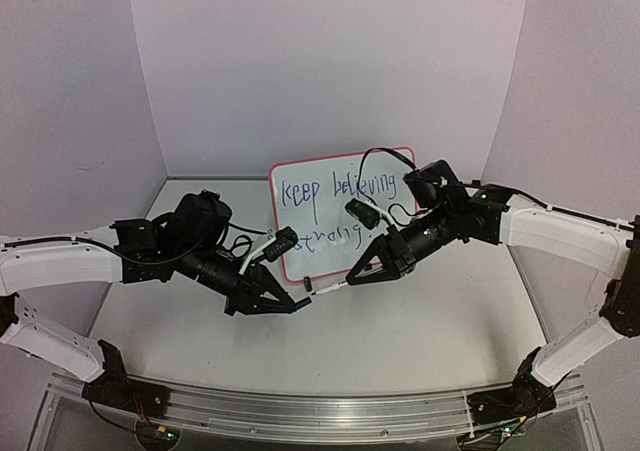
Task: Write a sentence on the whiteboard
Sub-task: Insert the whiteboard marker without the cap into the whiteboard marker.
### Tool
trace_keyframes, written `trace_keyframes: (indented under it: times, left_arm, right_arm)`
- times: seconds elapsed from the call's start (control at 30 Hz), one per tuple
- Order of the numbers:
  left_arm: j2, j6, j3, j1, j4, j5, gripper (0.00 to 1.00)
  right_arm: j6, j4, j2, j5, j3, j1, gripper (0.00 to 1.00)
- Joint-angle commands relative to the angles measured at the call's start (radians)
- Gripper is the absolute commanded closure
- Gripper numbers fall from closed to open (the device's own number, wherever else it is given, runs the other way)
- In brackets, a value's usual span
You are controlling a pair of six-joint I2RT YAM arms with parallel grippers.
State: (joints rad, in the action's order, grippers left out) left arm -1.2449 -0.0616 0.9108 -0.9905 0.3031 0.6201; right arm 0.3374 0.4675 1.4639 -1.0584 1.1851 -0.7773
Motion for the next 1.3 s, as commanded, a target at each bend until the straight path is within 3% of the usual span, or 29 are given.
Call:
trace_keyframes:
  times: [0.0, 1.27]
  left_arm:
    - [0.011, -0.012, 0.03, -0.006, -0.041, 0.018, 1.0]
    - [-0.034, 0.0, 0.073, -0.008, -0.048, 0.053, 1.0]
  right_arm:
    - [-0.013, -0.009, 0.0, -0.004, 0.021, 0.003, 1.0]
    - [-0.019, -0.004, 0.055, -0.081, 0.022, -0.016, 1.0]
